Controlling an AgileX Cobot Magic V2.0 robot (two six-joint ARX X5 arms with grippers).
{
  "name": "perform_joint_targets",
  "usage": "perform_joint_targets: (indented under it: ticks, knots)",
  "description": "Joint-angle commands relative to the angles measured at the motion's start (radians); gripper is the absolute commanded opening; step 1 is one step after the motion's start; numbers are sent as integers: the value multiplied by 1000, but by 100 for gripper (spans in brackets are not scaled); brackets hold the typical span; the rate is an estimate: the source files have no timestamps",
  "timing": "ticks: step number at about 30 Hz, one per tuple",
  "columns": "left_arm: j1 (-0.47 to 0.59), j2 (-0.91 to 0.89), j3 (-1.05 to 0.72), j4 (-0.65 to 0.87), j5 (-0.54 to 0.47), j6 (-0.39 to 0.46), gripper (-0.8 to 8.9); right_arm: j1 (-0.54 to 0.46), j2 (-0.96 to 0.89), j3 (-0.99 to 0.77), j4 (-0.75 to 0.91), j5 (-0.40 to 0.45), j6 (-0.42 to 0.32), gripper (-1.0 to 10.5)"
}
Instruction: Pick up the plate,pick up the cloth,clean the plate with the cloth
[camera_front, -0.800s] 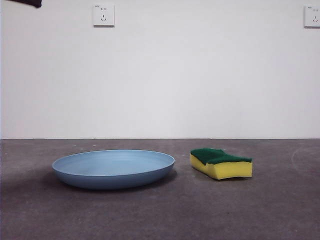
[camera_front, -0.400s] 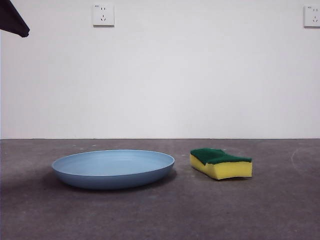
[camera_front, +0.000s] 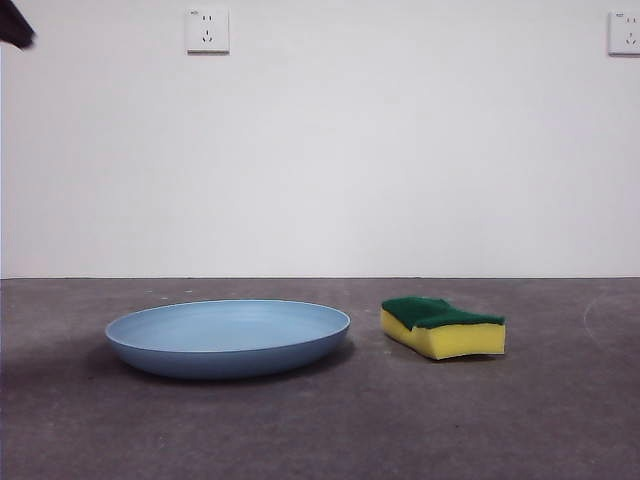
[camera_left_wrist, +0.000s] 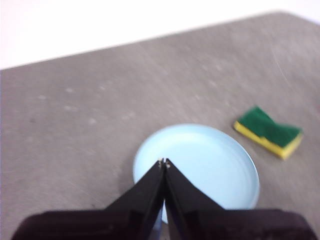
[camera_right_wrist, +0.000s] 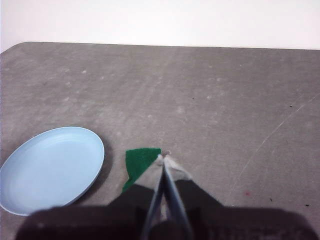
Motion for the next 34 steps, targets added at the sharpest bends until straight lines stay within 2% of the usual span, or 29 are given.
perform_joint_targets:
  ticks: [1,6,12,18,21,34]
  knots:
    - [94,-40,-38,35,45,-50,-3,1,-2,-5,7,3,9,1]
    - [245,-152,-193,149,87,-58,-3,1,-2,-5,7,3,9,1]
    - [325,-315,-390,254,90,-58,-3,1,-2,-5,7,3,9,1]
    - [358,-441,-523,258,95,-65,-3,1,-2,-5,7,3,9,1]
    - [364,-474,-556,254,139,-64,-3,1,-2,-5,7,3,9,1]
    - [366,-505,-605,211,148,-64,-3,1,-2,-5,7,3,9,1]
